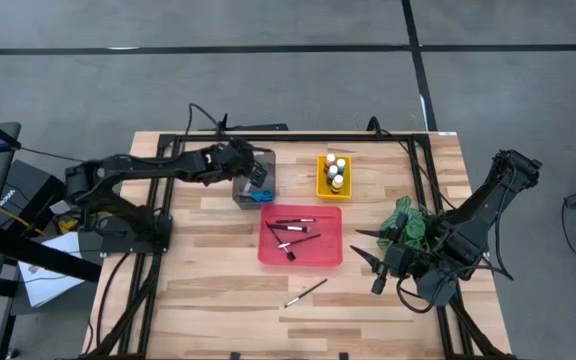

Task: Pick & Place Paint Supplies
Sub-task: Put the green scissors into the black bin

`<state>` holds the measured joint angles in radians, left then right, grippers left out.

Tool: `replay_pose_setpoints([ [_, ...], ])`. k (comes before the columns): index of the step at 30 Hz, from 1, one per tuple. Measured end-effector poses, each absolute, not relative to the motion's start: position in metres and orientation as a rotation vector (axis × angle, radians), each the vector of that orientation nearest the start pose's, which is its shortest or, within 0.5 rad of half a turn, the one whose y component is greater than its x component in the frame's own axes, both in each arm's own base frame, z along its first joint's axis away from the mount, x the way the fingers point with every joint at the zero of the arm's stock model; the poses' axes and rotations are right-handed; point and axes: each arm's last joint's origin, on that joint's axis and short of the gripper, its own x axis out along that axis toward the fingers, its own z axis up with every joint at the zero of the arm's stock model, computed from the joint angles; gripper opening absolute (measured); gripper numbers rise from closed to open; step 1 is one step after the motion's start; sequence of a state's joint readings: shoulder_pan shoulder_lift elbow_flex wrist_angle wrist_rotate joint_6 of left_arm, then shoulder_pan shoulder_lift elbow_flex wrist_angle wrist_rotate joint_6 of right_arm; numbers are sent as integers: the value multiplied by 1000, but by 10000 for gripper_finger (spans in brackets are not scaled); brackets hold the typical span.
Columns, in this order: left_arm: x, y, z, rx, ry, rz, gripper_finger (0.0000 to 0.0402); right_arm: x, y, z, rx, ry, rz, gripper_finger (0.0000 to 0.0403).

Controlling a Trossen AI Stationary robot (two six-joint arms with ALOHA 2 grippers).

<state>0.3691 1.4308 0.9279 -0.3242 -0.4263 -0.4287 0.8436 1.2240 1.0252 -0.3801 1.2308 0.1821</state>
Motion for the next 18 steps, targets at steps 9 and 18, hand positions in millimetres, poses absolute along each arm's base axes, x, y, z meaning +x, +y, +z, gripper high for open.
replay_pose_setpoints([
  [9, 288, 128, 190, -363, 744, 926, 0, 185, 166, 320, -328, 259, -399, 170],
  [18, 289, 135, 170, -371, 812, 950, 0, 185, 166, 320, -333, 261, -398, 170],
])
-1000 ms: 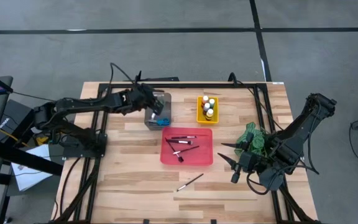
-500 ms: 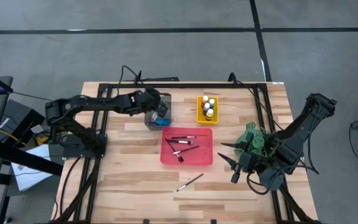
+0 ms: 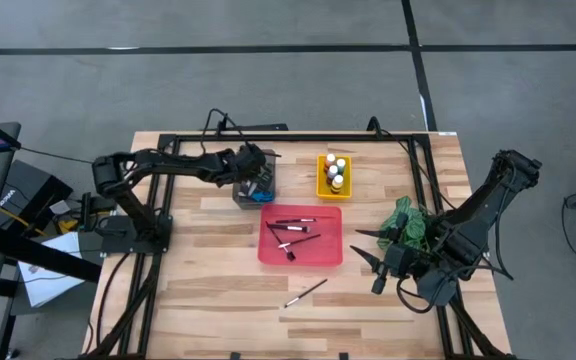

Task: Pick & Place Paint Supplies
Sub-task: Put the green scissors into the black bin, then put the black makeup brush into the red bin

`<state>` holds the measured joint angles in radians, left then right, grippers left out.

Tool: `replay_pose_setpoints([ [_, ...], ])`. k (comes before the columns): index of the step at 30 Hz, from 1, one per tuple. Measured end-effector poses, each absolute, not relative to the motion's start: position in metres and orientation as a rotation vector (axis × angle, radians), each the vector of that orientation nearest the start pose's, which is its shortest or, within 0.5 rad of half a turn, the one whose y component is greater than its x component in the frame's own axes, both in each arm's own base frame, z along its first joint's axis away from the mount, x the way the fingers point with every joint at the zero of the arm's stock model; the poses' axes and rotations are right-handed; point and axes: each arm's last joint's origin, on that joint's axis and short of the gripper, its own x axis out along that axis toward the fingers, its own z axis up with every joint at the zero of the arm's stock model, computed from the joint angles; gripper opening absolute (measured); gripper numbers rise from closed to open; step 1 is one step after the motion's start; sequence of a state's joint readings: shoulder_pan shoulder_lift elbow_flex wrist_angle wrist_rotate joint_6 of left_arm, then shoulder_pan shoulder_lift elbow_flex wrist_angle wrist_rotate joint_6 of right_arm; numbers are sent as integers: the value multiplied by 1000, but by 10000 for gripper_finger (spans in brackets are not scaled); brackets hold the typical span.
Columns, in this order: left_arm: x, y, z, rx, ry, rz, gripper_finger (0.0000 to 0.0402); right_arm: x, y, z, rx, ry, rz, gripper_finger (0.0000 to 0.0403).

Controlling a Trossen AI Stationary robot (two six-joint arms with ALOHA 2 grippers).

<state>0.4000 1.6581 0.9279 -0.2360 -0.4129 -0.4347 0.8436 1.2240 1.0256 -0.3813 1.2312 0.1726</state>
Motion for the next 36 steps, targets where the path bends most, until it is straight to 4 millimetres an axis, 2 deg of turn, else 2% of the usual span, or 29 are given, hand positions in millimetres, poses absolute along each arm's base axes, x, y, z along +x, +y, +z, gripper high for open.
replay_pose_setpoints([
  [16, 289, 135, 170, -368, 822, 950, 5, 185, 166, 320, -333, 261, -398, 170],
  [36, 289, 135, 171, -363, 821, 953, 64, 185, 166, 320, -333, 261, -398, 170],
])
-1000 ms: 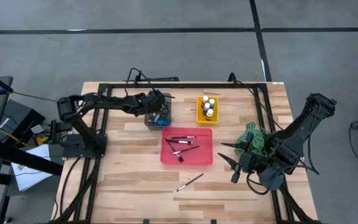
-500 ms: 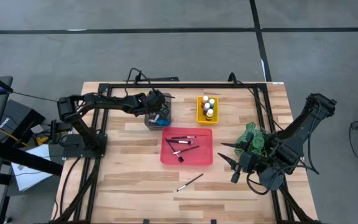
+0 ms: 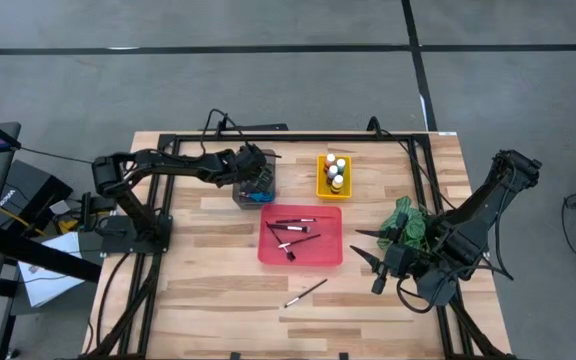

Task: Pick & Place Paint Supplies
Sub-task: Put the black makeup brush into the red bin

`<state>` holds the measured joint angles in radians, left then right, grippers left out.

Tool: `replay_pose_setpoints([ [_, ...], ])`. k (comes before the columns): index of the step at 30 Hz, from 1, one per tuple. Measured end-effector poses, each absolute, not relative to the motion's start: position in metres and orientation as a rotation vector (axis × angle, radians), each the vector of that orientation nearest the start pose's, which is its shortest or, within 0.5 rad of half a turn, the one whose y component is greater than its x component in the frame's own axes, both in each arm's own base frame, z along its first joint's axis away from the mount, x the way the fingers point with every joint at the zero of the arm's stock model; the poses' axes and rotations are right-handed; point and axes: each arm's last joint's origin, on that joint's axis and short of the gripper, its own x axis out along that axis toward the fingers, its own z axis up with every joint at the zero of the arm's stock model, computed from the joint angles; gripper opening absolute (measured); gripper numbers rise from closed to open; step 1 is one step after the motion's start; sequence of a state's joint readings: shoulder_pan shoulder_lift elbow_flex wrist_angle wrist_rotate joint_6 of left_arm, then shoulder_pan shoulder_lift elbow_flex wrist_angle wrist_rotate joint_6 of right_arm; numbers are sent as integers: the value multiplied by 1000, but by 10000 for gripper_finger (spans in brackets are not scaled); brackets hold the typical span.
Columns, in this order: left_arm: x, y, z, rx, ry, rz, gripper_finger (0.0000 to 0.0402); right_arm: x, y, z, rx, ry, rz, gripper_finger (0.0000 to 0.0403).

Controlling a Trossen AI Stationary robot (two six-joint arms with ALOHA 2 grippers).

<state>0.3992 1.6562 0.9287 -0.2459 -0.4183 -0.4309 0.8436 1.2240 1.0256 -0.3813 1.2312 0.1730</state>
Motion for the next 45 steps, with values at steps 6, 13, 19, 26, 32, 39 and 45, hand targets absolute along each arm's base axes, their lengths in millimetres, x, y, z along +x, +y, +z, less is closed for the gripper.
replay_pose_setpoints([
  [6, 289, 134, 171, -353, 826, 947, 74, 185, 166, 320, -333, 261, -398, 170],
  [13, 285, 133, 185, -330, 793, 929, 77, 185, 166, 320, -334, 262, -398, 170],
  [19, 274, 120, 229, -324, 665, 805, 77, 185, 166, 319, -338, 265, -398, 170],
  [26, 254, 74, 273, -282, 562, 312, 77, 184, 166, 319, -338, 265, -398, 170],
  [32, 236, 7, 278, -295, 502, -226, 77, 184, 166, 319, -338, 265, -398, 170],
  [39, 215, -87, 270, -195, 293, -704, 77, 184, 166, 319, -336, 264, -398, 170],
  [45, 206, -160, 282, -99, -15, -728, 77, 184, 167, 320, -330, 261, -398, 170],
])
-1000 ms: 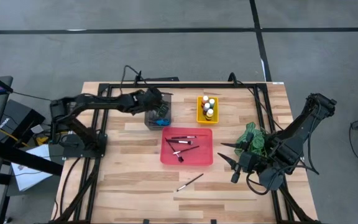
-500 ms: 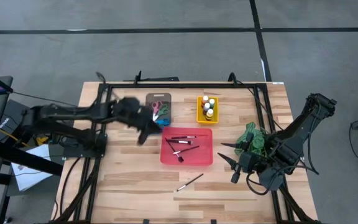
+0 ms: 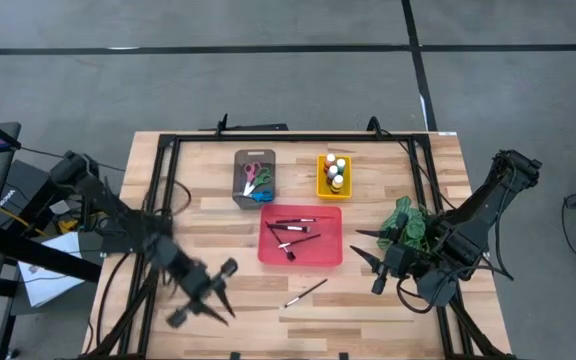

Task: Pick & Place Paint Supplies
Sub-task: Put the black makeup brush into the red bin

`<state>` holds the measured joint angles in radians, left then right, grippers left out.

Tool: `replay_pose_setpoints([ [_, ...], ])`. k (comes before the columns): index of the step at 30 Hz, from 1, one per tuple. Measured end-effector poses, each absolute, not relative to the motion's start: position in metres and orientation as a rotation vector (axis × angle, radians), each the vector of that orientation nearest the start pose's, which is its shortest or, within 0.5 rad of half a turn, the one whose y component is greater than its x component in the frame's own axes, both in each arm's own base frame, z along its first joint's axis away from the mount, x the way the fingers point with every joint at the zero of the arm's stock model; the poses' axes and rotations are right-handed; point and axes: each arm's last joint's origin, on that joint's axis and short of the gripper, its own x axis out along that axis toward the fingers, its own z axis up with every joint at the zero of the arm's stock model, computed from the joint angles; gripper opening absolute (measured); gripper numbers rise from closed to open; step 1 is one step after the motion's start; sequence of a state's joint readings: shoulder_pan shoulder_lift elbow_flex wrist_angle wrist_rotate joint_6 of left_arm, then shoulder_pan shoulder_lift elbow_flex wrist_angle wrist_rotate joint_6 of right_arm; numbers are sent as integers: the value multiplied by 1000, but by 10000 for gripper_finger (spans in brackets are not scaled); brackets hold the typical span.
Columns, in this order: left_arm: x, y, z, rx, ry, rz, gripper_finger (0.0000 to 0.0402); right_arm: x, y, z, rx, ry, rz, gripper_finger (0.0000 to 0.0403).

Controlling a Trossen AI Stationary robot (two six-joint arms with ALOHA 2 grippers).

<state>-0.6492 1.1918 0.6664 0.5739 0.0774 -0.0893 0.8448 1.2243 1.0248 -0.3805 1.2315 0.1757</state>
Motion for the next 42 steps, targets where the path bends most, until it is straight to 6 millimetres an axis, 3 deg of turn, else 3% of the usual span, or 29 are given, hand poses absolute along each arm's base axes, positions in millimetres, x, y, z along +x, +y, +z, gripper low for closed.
replay_pose_setpoints([
  [4, 219, -196, 282, -23, 81, -575, 77, 184, 167, 320, -330, 261, -398, 170],
  [9, 253, -226, 263, 99, 329, -316, 77, 184, 167, 320, -329, 260, -398, 170],
  [17, 296, -266, 239, 202, 533, -255, 77, 182, 170, 320, -331, 257, -381, 170],
  [23, 305, -264, 207, 188, 661, -142, 77, 180, 172, 320, -330, 254, -372, 170],
  [32, 317, -255, 141, 186, 852, 19, 77, 180, 171, 320, -329, 254, -372, 170],
  [42, 321, -245, 135, -13, 849, 184, 77, 180, 171, 320, -328, 254, -372, 170],
])
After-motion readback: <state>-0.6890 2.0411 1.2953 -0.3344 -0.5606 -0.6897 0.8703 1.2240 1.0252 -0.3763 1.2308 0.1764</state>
